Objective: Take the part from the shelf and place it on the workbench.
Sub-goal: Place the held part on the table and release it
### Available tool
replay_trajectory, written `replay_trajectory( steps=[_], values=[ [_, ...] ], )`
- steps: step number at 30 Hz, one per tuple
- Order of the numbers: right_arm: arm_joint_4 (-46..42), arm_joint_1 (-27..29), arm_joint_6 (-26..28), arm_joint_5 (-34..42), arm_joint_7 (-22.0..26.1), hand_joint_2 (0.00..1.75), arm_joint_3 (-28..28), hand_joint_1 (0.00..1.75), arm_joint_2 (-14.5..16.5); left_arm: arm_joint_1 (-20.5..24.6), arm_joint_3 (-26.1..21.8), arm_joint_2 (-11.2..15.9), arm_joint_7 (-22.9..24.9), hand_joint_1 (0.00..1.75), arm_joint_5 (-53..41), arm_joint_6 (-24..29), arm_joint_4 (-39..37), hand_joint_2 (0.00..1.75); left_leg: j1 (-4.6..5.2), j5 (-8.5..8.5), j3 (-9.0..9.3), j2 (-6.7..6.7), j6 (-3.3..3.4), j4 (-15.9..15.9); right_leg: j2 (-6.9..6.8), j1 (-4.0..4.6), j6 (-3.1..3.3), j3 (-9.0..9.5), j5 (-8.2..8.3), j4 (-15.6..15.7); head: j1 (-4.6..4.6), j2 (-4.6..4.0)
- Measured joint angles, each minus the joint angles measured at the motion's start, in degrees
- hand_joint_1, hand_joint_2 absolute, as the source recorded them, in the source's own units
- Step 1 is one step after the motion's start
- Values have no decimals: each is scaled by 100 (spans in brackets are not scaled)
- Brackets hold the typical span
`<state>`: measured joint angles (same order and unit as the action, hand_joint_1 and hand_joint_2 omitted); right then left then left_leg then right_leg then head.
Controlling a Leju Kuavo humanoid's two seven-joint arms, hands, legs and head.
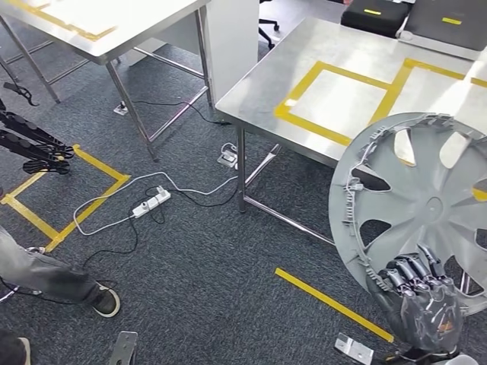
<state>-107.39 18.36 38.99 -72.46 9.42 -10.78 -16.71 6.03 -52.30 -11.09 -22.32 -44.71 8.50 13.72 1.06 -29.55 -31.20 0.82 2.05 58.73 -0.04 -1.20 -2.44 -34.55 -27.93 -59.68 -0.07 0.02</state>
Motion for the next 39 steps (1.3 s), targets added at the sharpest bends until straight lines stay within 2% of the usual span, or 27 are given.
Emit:
replay_trajectory(
  steps=[3,5,8,9,10,11,12,13,14,16,18,20,22,23,24,25,26,27,29,30,31,33,34,36,37,39],
  values=[
    [3,2,0,96,1,175,31,175,39,0,0,-2,2,0,-1,15,-2,0,-4,-48,11,-31,-81,16,53,-4,70,54,-50,75,13,0],
    [3,7,0,128,-7,175,36,175,57,4,0,-3,4,0,-1,18,-2,0,-21,-216,-90,-42,-153,296,84,-32,127,109,-64,104,32,0],
    [3,15,0,135,-10,175,40,175,89,-3,0,-3,6,0,-1,18,-4,0,-78,-628,-645,-43,-229,1370,156,-39,180,173,-109,110,50,0],
    [3,16,0,140,-1,175,41,175,99,-13,0,-3,7,0,-1,18,-4,0,-95,-643,-789,-43,-239,1591,202,-39,184,195,-126,110,51,0],
    [3,16,0,148,15,175,44,175,110,-21,0,-3,6,0,-1,18,-4,0,-107,-538,-840,-41,-241,1603,256,-40,181,223,-144,110,52,0],
    [3,17,0,157,33,175,51,175,127,-26,0,-3,4,0,-1,18,-4,0,-116,-325,-789,-30,-236,1396,315,-43,174,258,-164,110,51,0],
    [3,18,0,166,52,175,62,175,148,-28,0,-1,3,0,-1,19,-4,0,-122,-58,-663,12,-226,1027,374,-49,161,294,-186,110,51,0],
    [3,17,0,170,72,175,77,175,172,-28,-1,1,1,0,-1,20,-4,0,-124,136,-526,107,-213,668,429,-51,142,319,-206,111,50,0],
    [3,13,0,169,90,175,93,175,192,-27,-1,4,-3,0,0,22,-5,0,-125,251,-402,193,-197,361,486,-57,114,326,-221,110,50,0],
    [2,10,0,162,136,175,130,175,233,-20,-2,7,-11,0,2,27,-6,0,-113,227,-300,293,-165,126,580,-78,43,294,-222,122,49,0],
    [-1,22,0,162,192,175,178,175,272,-14,-3,6,-17,0,3,30,-6,0,-110,211,-257,211,-113,36,625,-103,-38,248,-217,157,45,0],
    [-4,26,0,175,234,175,226,175,301,-11,-4,4,-17,0,4,31,-6,0,-118,227,-189,100,-39,-63,406,-83,-77,146,-310,1,31,0],
    [-5,10,0,184,254,175,257,175,321,-13,-4,4,-17,0,4,31,-6,0,-100,213,-145,-26,29,-105,121,-50,-74,-176,-582,-606,17,0],
    [-5,5,0,184,260,175,269,175,329,-18,-4,3,-17,0,4,31,-6,0,-83,198,-137,-95,54,-103,70,-45,-77,-399,-728,-993,13,0],
    [-5,8,0,183,261,175,279,175,337,-24,-4,2,-17,0,4,31,-6,0,-68,181,-127,-162,68,-101,54,-44,-80,-578,-797,-1283,14,0],
    [-5,13,0,182,262,175,289,175,343,-29,-4,0,-17,0,4,31,-6,0,-56,161,-111,-229,75,-100,45,-44,-82,-665,-760,-1391,15,0],
    [-5,17,0,182,262,175,300,175,348,-31,-4,-2,-17,0,4,31,-6,0,-49,137,-85,-292,73,-98,25,-43,-80,-622,-604,-1257,14,0],
    [-5,19,0,182,263,175,310,175,353,-31,-5,-3,-17,0,4,29,-6,0,-46,107,-49,-350,64,-95,-33,-41,-72,-465,-378,-923,14,0],
    [-7,11,0,184,268,175,327,175,369,-32,-5,-3,-17,0,4,25,-6,0,-23,35,23,-454,20,-75,-294,1,-40,-77,-75,-189,9,0],
    [-10,4,0,184,273,175,337,175,381,-34,-6,-3,-17,0,4,23,-6,0,-6,5,47,-502,-9,-65,-388,24,-14,41,-29,19,8,0],
    [-13,2,0,184,277,175,349,175,395,-35,-6,-2,-17,0,4,22,-6,0,10,-19,65,-555,-36,-59,-425,49,10,88,-47,99,8,0],
    [-16,22,0,174,285,175,367,175,421,-29,-6,-1,-17,0,4,22,-6,0,12,-58,94,-646,-88,-57,-299,51,66,96,-44,120,9,0],
    [-18,33,0,158,292,175,373,175,434,-22,-6,0,-17,0,4,22,-6,0,-3,-98,97,-595,-120,-23,-242,41,91,102,-42,129,15,0],
    [-24,30,0,104,326,175,388,175,469,-11,-6,1,-17,0,4,21,-6,0,-48,-314,-50,-350,-193,343,-149,9,147,129,-42,145,33,0],
    [-27,21,0,71,346,175,398,175,488,-12,-6,2,-17,0,4,21,-6,0,-69,-473,-221,-224,-220,699,-107,4,169,140,-51,145,44,0],
    [-27,13,0,14,382,175,414,175,518,-26,-7,3,-17,0,4,20,-6,0,-96,-700,-618,-143,-251,1415,-21,1,197,170,-74,144,48,0]
  ],
)
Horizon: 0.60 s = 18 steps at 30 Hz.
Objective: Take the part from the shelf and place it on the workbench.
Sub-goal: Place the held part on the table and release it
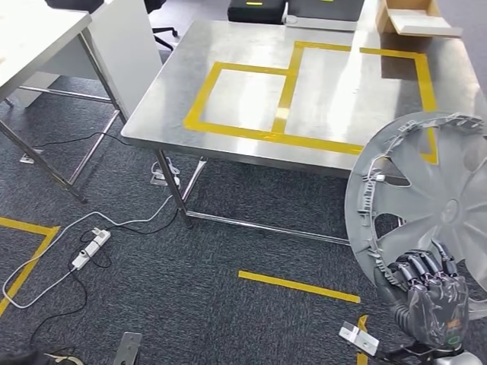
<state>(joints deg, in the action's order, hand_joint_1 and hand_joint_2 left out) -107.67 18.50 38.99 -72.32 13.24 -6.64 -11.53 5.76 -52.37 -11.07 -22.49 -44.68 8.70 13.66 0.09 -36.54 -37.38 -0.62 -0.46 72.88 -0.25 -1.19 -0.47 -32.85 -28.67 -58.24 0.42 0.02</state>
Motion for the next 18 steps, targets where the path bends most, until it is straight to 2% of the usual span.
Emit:
replay_trajectory(
  steps=[1,2,4,5,6,7,10,11,12,15,16,17,18],
  values=[
    [0,1,0,-20,9,175,4,175,9,-8,0,1,0,0,0,-1,0,0,-6,30,-115,6,-4,148,41,0,4,22,-15,0,1,0],
    [0,2,0,-32,14,175,9,175,16,-13,0,1,0,0,0,-2,0,0,-10,169,-135,7,1,88,75,0,0,50,-33,0,1,0],
    [0,3,0,-49,19,175,22,175,31,-14,1,3,1,0,-1,-4,0,0,-12,632,58,19,37,-519,128,-1,-19,115,-75,1,1,0],
    [0,1,0,-62,21,175,31,175,39,-11,2,6,2,0,-2,-7,0,0,-5,802,185,35,62,-857,147,9,-42,138,-97,-3,-2,0],
    [0,-1,0,-83,23,175,39,175,46,-6,2,9,3,0,-2,-10,0,0,2,889,291,52,88,-1126,165,14,-68,144,-114,-7,-2,0],
    [0,-1,0,-108,25,175,45,175,52,-3,2,11,5,0,-3,-15,0,0,13,907,350,67,111,-1284,179,17,-98,140,-123,-5,-4,0],
    [0,6,0,-150,25,175,54,175,58,-6,2,11,9,0,-4,-27,0,0,21,879,391,69,191,-1394,178,0,-195,124,-142,8,-5,0],
    [0,9,0,-146,25,175,58,175,58,-3,1,11,9,0,-3,-28,0,0,13,890,409,64,229,-1427,152,-4,-219,87,-198,-61,-13,0],
    [0,9,0,-141,25,175,63,175,58,4,1,11,9,0,-2,-28,0,0,3,901,427,60,266,-1459,126,-5,-238,-6,-309,-243,-26,0],
    [1,19,0,-135,27,175,74,175,58,14,0,6,9,0,0,-32,0,0,14,885,444,53,322,-1472,83,-3,-262,-566,-750,-1292,-55,0],
    [1,27,0,-136,27,175,79,175,58,12,0,3,9,0,-1,-34,0,0,19,876,450,51,328,-1471,80,-4,-271,-700,-773,-1508,-53,0],
    [2,33,0,-137,27,175,83,175,58,11,0,1,9,0,-1,-36,0,0,20,864,462,49,327,-1469,75,-5,-279,-725,-675,-1495,-54,0],
    [2,35,0,-137,28,175,87,175,58,11,0,-1,9,0,-1,-37,0,0,17,848,482,49,318,-1466,65,-9,-285,-641,-487,-1273,-54,0]
  ],
)
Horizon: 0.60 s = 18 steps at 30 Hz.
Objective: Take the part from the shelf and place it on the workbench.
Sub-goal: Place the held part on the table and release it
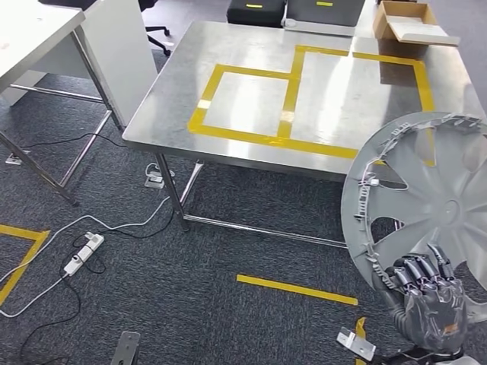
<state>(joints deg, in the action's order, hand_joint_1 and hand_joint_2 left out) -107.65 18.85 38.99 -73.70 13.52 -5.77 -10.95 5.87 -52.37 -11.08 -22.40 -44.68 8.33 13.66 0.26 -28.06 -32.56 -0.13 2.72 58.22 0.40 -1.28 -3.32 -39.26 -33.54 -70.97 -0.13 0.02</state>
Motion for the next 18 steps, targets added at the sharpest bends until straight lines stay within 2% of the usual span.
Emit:
replay_trajectory(
  steps=[1,2,3,4,8,9,10,12,13,14,15,17,18],
  values=[
    [-1,-1,0,-1,2,175,2,175,0,0,0,-1,0,0,0,-1,0,0,-4,-23,25,0,-16,6,-21,-6,-5,165,225,371,-1,0],
    [1,-8,0,-3,4,175,2,175,0,2,0,2,0,0,0,-2,0,0,5,-51,44,2,-43,19,-47,-2,-10,340,378,740,-5,0],
    [0,-18,0,-4,8,175,3,175,0,5,0,4,0,0,-1,-2,0,0,17,-76,53,4,-73,37,-61,-1,6,488,457,1018,-8,1],
    [0,-24,0,-5,15,175,3,175,1,8,0,6,0,0,-1,-2,0,0,30,-92,55,5,-101,52,-67,5,28,574,469,1172,-7,1],
    [-1,-11,0,3,31,175,4,175,1,19,0,8,0,0,-2,4,0,0,27,-170,46,-3,-191,133,-37,6,168,649,422,1232,10,0],
    [-1,-10,0,4,26,175,5,175,0,23,0,8,0,0,-2,6,0,0,21,-255,-9,-2,-221,272,-36,-4,199,671,415,1239,17,0],
    [-2,-10,0,-5,21,175,6,175,0,25,0,8,0,0,-2,6,0,0,11,-396,-142,0,-251,562,-37,-11,226,694,403,1243,24,0],
    [-2,-8,0,-87,-6,175,8,175,0,21,0,7,1,0,-5,2,0,0,-4,-689,-543,0,-286,1339,-32,-4,267,733,369,1243,30,0],
    [-2,-7,0,-173,-36,175,10,175,0,15,0,5,2,0,-7,-3,0,0,-10,-754,-725,0,-288,1652,-23,3,279,756,350,1242,29,0],
    [-2,-5,0,-279,-79,175,13,175,0,9,0,3,3,0,-8,-7,0,0,-9,-692,-808,1,-274,1740,-10,11,284,783,328,1242,29,0],
    [-2,-3,0,-385,-127,175,15,175,0,5,0,1,4,0,-9,-10,0,0,-3,-519,-787,2,-244,1602,4,20,284,817,304,1243,29,0],
    [-2,-1,0,-535,-214,175,17,175,0,5,0,2,4,0,-10,-11,0,0,33,-56,-517,12,-133,875,24,34,271,887,252,1247,29,0],
    [-2,-3,0,-572,-245,175,17,175,0,9,1,8,4,0,-11,-10,0,0,56,73,-364,16,-70,522,31,43,251,912,225,1250,25,0]
  ],
)
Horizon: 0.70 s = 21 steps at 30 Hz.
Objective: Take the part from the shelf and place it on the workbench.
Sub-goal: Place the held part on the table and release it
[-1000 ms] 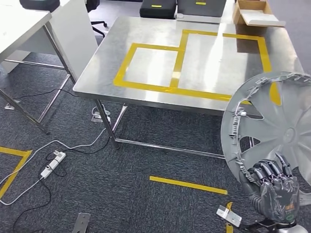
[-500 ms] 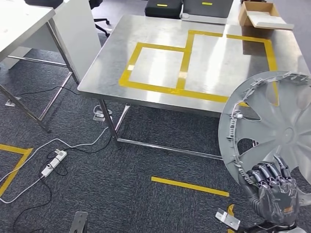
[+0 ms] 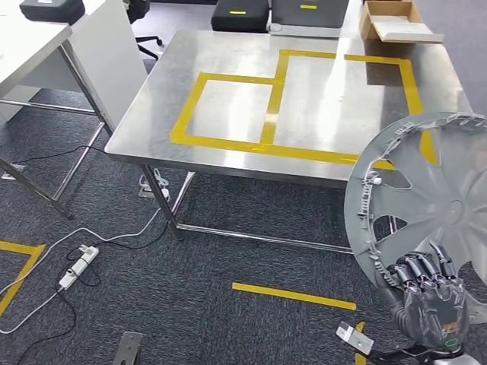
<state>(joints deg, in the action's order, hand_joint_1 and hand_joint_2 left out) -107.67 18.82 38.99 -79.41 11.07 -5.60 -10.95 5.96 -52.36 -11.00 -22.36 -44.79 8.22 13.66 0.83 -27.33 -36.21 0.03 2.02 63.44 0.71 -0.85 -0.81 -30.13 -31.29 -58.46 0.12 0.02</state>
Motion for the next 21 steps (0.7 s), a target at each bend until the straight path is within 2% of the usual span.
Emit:
replay_trajectory(
  steps=[1,2,5,6,7,9,10,11,12,14,15,16,17,19,21],
  values=[
    [-1,-2,0,-27,-27,175,0,175,0,6,1,6,0,0,-1,1,0,0,23,46,106,3,43,-237,2,-2,-28,13,-19,10,0,0],
    [-1,-3,0,-43,-46,175,-1,175,0,9,1,12,0,0,-1,2,0,0,42,23,157,6,69,-355,3,-8,-64,29,-19,15,-2,0],
    [-1,11,0,-64,-87,175,-6,175,-1,3,2,16,2,0,0,3,-1,0,31,-13,274,12,99,-521,-7,-24,-179,49,4,-38,-7,0],
    [0,13,0,-68,-100,175,-9,175,-1,4,2,19,3,0,0,3,-1,0,14,-11,326,13,111,-562,-12,-25,-201,-6,-57,-153,-16,0],
    [1,11,0,-73,-113,175,-10,175,-2,8,2,20,4,0,1,4,-1,0,-1,-9,368,13,121,-590,-16,-27,-212,-119,-175,-364,-30,0],
    [1,18,0,-94,-129,175,-12,175,-2,11,2,24,5,0,2,3,-1,0,-9,-33,392,12,134,-598,-22,-29,-244,-529,-484,-1054,-46,0],
    [1,29,0,-115,-133,175,-12,175,-2,6,2,21,5,0,2,2,-2,0,-10,-50,401,12,132,-596,-23,-32,-267,-743,-578,-1360,-49,0],
    [1,41,0,-136,-137,175,-13,175,-2,-3,1,16,6,0,1,0,-2,0,-15,-74,421,12,125,-594,-26,-36,-290,-892,-571,-1515,-48,0],
    [1,48,0,-155,-141,175,-14,175,-2,-11,1,11,7,0,1,-2,-2,0,-24,-103,455,13,111,-592,-33,-44,-316,-928,-434,-1443,-49,0],
    [1,52,0,-170,-156,175,-14,175,-2,-21,0,0,7,0,1,-3,-2,0,-50,-184,566,13,62,-590,-58,-70,-374,-712,73,-779,-51,0],
    [4,50,0,-173,-160,175,-14,175,-2,-19,0,1,7,0,2,-3,-2,0,-54,-225,617,14,29,-581,-76,-69,-385,-590,216,-423,-61,0],
    [5,46,-1,-177,-164,175,-15,175,-2,-14,0,3,7,0,2,-3,-2,0,-50,-262,645,14,-8,-572,-92,-61,-346,-482,279,-181,-74,1],
    [4,48,-1,-183,-165,175,-14,175,-2,-12,1,5,8,0,2,-3,-2,0,-42,-294,659,11,-46,-564,-97,-47,-284,-431,270,-76,-82,1],
    [1,57,-1,-193,-166,175,-14,175,-2,-9,2,9,10,0,2,-3,-2,0,-30,-338,675,8,-106,-529,-87,-39,-130,-373,247,-54,-86,2],
    [-4,67,0,-190,-174,175,-14,175,-2,-4,2,12,11,0,1,-2,-2,0,-38,-398,654,8,-159,-362,-75,-57,-64,-304,245,-46,-73,2]
  ],
)
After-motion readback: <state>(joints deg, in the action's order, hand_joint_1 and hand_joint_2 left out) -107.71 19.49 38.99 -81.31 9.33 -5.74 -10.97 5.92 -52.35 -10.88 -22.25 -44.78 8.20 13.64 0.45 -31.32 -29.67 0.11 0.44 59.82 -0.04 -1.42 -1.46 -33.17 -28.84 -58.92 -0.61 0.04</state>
